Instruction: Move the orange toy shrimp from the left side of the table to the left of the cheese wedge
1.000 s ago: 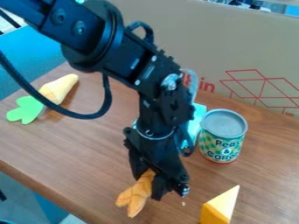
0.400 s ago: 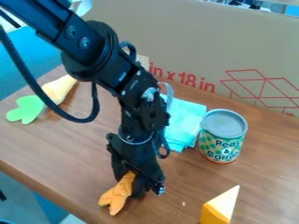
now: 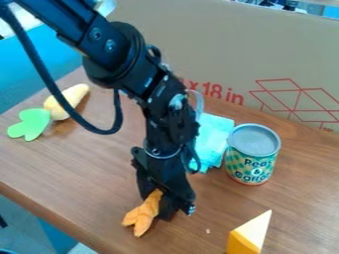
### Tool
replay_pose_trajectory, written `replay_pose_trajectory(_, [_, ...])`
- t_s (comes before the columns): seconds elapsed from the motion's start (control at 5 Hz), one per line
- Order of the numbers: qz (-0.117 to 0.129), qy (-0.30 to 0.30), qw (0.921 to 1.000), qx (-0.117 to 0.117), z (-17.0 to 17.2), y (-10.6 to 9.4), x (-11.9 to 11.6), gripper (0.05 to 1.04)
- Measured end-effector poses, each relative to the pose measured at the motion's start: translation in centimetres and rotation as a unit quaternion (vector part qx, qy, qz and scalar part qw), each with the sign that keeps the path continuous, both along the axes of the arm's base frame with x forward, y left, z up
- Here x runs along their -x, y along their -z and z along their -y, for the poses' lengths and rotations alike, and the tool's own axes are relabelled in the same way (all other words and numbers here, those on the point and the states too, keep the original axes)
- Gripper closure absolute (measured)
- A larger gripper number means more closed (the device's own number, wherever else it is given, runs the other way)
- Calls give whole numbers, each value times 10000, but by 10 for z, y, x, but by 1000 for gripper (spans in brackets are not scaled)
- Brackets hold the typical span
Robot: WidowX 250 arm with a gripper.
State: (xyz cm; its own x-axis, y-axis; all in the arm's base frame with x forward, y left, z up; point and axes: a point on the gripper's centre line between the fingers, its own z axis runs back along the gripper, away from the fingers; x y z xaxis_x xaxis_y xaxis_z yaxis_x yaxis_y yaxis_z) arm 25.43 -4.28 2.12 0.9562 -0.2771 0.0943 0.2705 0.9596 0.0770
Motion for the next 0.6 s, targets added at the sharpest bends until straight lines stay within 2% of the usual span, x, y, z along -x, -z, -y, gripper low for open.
replay_pose_trajectory(0.2, [-72, 90, 9999, -16, -2, 6, -9, 471])
replay_pose_trajectory(0.4, [-46, 4, 9999, 152, -6, 3, -10, 208])
replay_pose_trajectory(0.6, [98, -182, 9990, 404, -12, -11, 2, 73])
